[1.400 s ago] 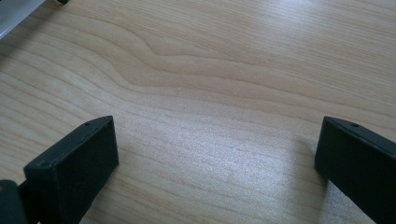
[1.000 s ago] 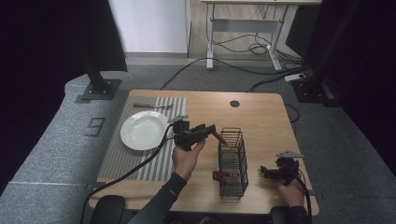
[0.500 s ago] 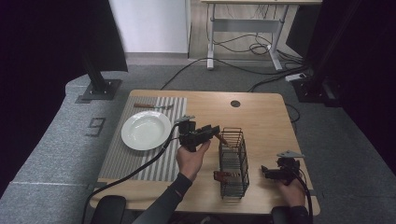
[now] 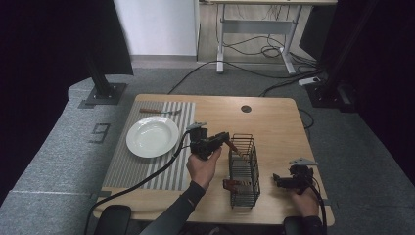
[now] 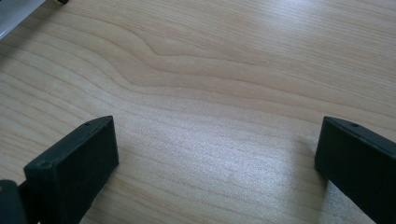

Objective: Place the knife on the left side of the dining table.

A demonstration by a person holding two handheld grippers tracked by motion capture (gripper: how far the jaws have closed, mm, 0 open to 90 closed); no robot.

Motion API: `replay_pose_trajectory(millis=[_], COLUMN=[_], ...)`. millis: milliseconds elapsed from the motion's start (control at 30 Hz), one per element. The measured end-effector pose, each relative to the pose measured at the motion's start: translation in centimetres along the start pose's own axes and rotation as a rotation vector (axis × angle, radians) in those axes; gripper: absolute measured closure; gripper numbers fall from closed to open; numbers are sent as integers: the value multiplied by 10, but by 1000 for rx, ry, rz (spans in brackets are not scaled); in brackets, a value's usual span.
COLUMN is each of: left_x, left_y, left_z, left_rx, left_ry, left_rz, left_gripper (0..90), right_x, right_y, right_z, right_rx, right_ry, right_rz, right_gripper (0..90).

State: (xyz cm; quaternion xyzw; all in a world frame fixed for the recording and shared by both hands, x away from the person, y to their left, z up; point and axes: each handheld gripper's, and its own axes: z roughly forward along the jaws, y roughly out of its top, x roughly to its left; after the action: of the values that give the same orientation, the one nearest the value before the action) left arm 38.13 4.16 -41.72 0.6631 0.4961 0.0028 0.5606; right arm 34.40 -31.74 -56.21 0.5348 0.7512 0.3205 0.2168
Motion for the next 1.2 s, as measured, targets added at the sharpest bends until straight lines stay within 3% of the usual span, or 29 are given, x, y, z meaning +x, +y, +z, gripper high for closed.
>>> replay_pose_trajectory(millis=[167, 533, 967, 1200], left_x=[-1, -1, 1, 2], left_y=[4, 16, 41, 51], left_z=[-6, -19, -52, -71], left_rx=[-36, -71, -121, -153], left_ry=[21, 7, -3, -23], left_rz=[9, 12, 37, 31], left_gripper=[798, 802, 804, 804], right_x=[0, 0, 0, 0], right_y=[0, 0, 0, 0], right_z=[0, 0, 0, 0], right_rx=[0, 0, 0, 0], right_ry=[0, -1, -1, 0], right_rz=[0, 0, 0, 0], right_gripper=[0, 0, 0, 0])
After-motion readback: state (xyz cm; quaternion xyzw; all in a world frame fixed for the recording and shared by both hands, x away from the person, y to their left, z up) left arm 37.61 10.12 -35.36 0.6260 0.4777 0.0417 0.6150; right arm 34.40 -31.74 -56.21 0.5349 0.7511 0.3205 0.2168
